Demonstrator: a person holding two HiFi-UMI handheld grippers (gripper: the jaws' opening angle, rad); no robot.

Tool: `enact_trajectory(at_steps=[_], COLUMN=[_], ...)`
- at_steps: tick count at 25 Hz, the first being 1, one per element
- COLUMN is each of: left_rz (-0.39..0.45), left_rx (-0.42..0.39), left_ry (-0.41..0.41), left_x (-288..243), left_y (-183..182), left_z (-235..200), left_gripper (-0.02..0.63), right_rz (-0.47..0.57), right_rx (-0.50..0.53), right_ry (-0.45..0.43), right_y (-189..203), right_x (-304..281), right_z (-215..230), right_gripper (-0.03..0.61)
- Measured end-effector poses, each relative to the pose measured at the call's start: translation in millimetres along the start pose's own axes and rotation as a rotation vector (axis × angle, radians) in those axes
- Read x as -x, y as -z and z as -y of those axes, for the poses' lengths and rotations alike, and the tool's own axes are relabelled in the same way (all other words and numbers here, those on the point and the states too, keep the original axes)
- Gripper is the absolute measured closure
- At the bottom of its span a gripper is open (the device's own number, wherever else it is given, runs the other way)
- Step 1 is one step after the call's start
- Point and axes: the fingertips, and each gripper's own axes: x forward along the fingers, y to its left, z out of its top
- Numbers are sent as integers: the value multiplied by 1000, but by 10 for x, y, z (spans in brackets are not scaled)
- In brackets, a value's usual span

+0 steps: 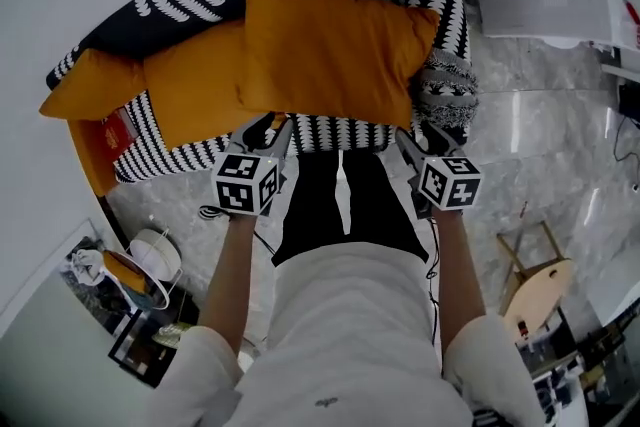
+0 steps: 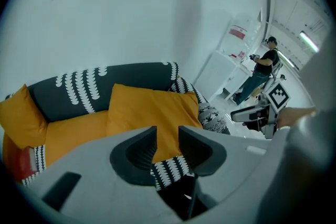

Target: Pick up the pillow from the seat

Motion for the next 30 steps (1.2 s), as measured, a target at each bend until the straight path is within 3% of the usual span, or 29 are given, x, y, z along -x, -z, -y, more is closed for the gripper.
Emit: enact_trajectory(at_steps=[8,18,23,30], left_rz=[-76,-181,-157,-203], left_rx=[-8,-36,-36,-45], left_ry=[3,-40,-66,-74], left_x=[-421,-1016,-1263,-1509], left_y=[198,437,603,723], left_z=[-366,-863,-1175,-1474], left_gripper=[402,244,161,68], right_rz=[-42,-102,-160,-211], right_rx=[4,-5,25,52], right_ry=[29,84,98,91], right_y=[176,400,546,746], right_x=[-493,-980,-1153,-1437], right_z=[221,558,646,823], right_gripper=[304,243,208,166])
